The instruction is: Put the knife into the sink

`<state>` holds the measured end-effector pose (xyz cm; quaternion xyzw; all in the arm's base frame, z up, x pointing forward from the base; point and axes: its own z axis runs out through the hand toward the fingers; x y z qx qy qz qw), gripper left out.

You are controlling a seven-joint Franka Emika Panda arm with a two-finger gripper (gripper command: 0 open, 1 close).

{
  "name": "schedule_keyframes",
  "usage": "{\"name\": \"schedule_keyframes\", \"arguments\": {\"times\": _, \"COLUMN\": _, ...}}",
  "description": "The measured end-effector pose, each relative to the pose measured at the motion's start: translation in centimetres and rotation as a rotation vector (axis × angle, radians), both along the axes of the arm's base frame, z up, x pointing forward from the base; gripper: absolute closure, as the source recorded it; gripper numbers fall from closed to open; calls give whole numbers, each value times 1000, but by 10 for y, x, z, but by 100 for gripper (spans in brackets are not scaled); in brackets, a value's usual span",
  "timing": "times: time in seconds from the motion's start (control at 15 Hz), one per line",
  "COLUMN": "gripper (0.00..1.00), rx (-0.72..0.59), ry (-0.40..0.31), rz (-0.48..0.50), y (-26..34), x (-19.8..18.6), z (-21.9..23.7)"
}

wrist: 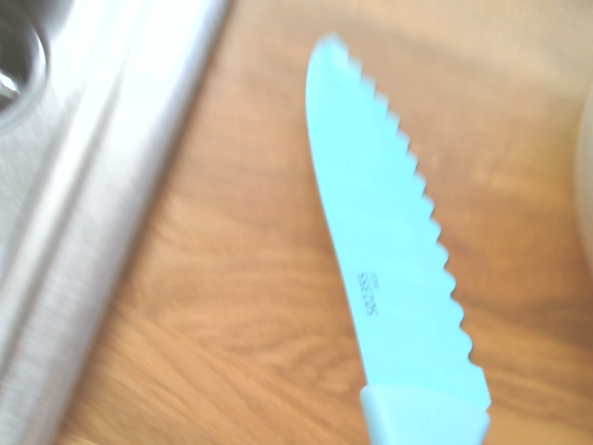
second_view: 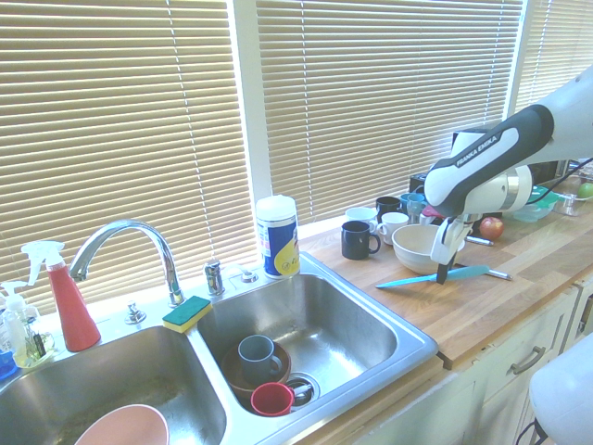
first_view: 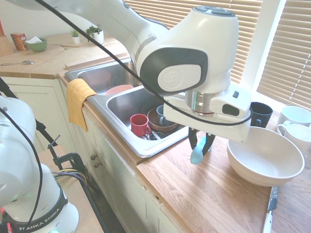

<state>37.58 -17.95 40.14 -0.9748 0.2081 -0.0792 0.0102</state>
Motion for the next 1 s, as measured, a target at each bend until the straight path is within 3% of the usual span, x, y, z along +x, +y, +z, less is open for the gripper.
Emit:
{"name": "schedule_keyframes", "arguments": {"times": 0.4, "gripper": 100, "rx": -16, "ry": -67, "rz": -12, "y": 47, "x": 25, "z": 47}}
{"name": "schedule_keyframes", "arguments": {"times": 0.73, "gripper": 100, "rx": 11, "ry": -84, "rz": -297, "y": 144, "x": 47, "z": 54}}
{"name": "schedule_keyframes", "arguments": {"times": 1.0, "gripper": 100, "rx": 3, "ry": -113, "rz": -403, "y": 236, "x": 64, "z": 18}}
